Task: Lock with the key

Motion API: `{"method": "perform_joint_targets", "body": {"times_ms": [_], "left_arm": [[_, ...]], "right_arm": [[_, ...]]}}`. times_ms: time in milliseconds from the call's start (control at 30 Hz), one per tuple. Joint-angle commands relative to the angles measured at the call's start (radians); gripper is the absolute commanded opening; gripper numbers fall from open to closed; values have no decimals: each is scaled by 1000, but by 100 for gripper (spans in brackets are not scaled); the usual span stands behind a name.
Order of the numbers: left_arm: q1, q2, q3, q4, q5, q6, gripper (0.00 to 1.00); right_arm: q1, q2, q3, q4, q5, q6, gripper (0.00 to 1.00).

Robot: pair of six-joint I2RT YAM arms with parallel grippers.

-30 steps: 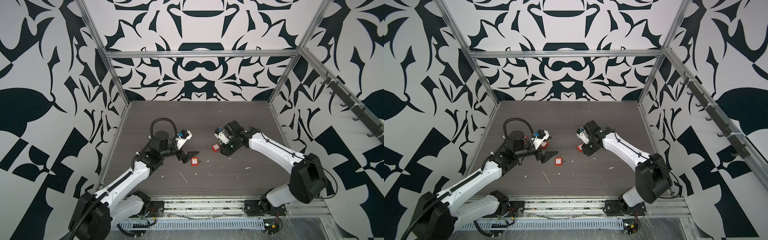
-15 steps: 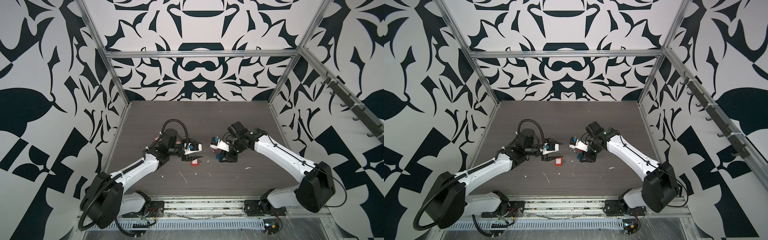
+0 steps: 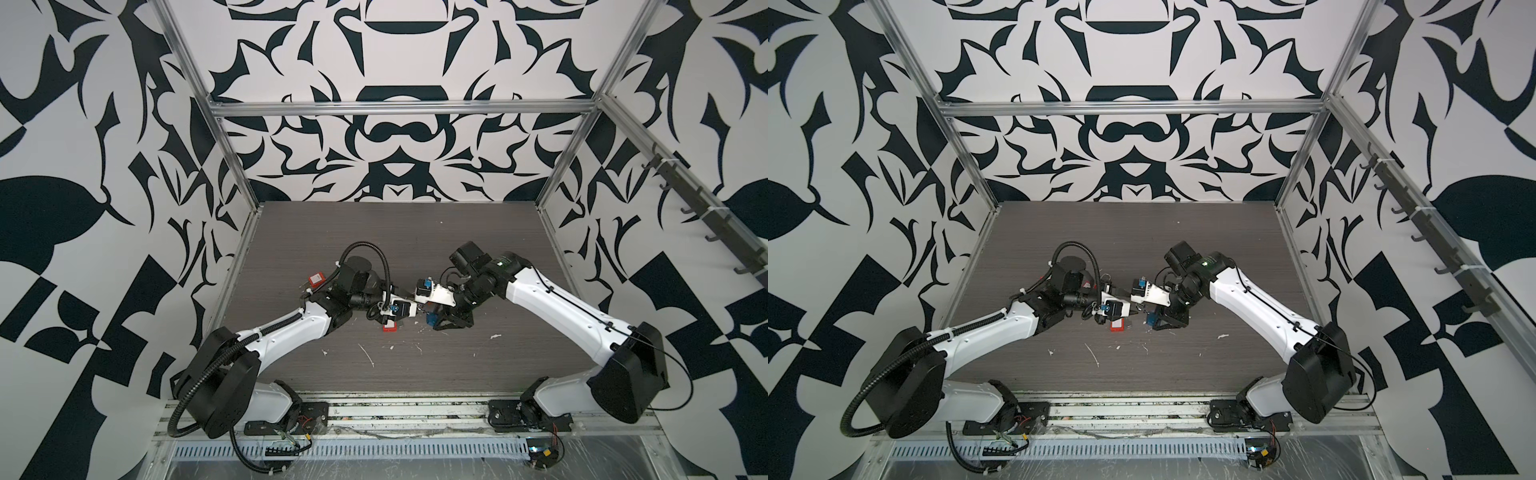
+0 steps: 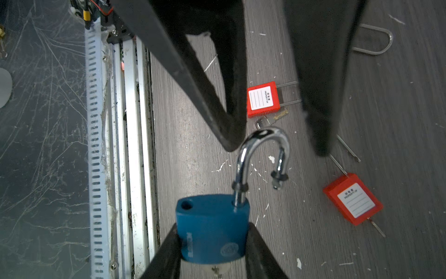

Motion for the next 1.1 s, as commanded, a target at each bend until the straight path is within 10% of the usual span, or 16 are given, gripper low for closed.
{"method": "perform_joint_targets", "body": {"times_ms": [0,467,800,1067], "left_arm": [[-10,0,28,-23,28,55,34],[-40,-32,58,-131,22,47,0],[-38,-83,13,-95,5,-262,0],[-36,-156,-54,-8,-33,-458,0]], "right_arm": [[6,2,53,-30,-49,-11,12],[16,17,74,-42,-35,-7,20],[17,-105,0,171,40,52,56],[17,-146,12,185,10,79,57]]}}
